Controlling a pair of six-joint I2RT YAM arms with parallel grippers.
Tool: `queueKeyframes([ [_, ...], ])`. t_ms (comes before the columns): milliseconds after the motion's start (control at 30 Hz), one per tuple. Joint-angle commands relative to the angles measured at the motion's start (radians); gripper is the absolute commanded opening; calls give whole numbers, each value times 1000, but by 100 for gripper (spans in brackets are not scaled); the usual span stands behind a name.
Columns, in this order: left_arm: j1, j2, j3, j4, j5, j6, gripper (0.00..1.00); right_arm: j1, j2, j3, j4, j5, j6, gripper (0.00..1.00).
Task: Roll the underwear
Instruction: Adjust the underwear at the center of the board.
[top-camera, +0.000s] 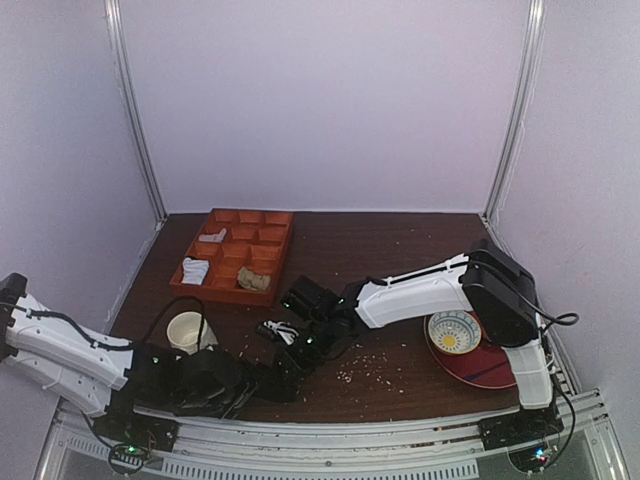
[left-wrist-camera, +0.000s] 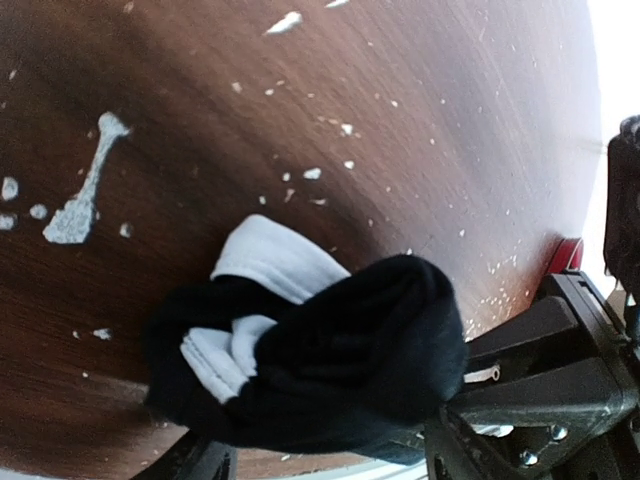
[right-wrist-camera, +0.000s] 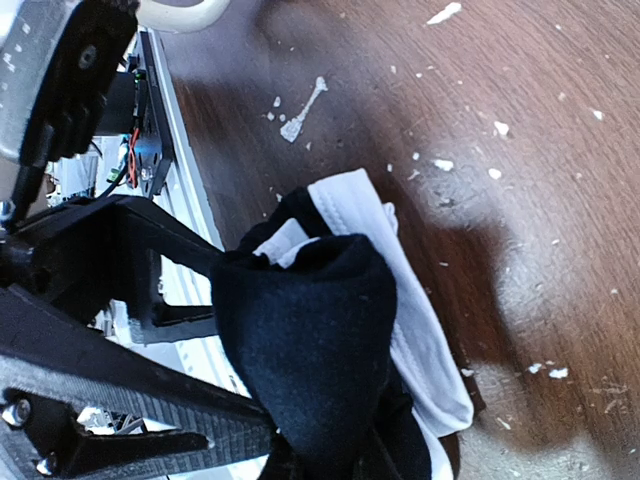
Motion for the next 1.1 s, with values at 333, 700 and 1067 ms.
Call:
queueKeyframes([
  [333,-128,48,-46,49,-339,-272,92,-8,13,-82,-54,49,-12,0],
  [700,-172,93,-92,148,-439,-295,91,-6,22,-98,-15,13,9,0],
  [1067,-172,184,-127,304,-454,-299,90,15,30,-60,-39,-50,-15,0],
])
